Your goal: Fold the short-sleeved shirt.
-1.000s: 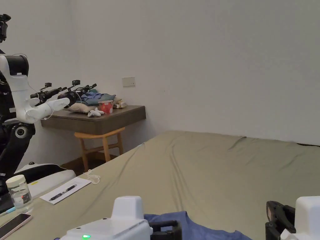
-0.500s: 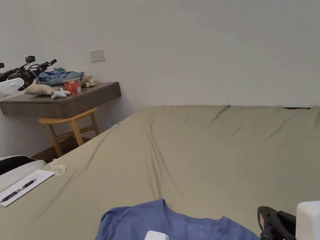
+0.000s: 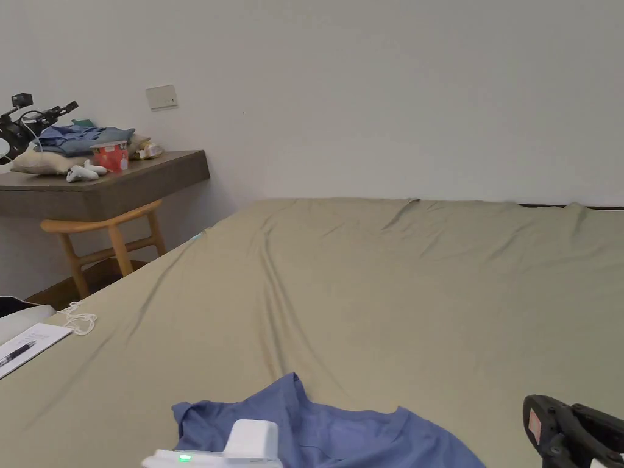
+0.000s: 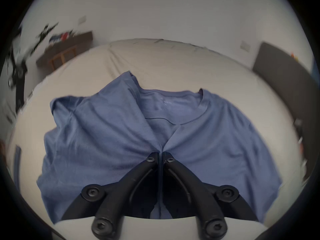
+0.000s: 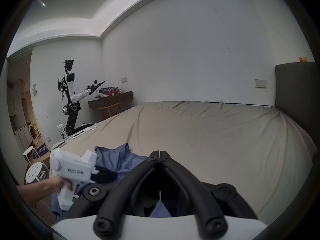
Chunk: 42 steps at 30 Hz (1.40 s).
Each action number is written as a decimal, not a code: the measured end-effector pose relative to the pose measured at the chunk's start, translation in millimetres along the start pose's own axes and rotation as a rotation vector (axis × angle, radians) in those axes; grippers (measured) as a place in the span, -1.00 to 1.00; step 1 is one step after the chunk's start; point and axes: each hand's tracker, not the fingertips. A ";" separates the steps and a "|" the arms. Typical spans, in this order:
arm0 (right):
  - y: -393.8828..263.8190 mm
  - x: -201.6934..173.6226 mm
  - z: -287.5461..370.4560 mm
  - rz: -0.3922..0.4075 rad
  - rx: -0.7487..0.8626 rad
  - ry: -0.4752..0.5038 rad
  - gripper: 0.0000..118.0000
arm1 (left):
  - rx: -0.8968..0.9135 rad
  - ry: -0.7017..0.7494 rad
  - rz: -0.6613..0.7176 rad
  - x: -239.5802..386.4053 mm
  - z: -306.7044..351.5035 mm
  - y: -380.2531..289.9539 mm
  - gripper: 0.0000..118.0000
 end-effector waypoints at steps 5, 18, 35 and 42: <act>5.8 18.3 26.7 -0.050 0.037 -0.042 -1.00 | 0.087 -0.136 0.207 -16.3 38.1 31.4 -0.99; 45.2 83.4 185.6 -0.056 0.233 -0.290 -1.00 | 0.369 -0.511 -0.124 185.1 175.6 129.5 -0.99; 17.9 206.3 362.3 -0.075 0.162 -0.806 -1.00 | 0.028 -0.839 -0.440 522.9 70.3 -25.7 -0.87; -15.5 227.8 351.7 -0.131 0.074 -0.754 -1.00 | -0.086 -0.648 -0.409 523.2 8.5 -77.0 0.95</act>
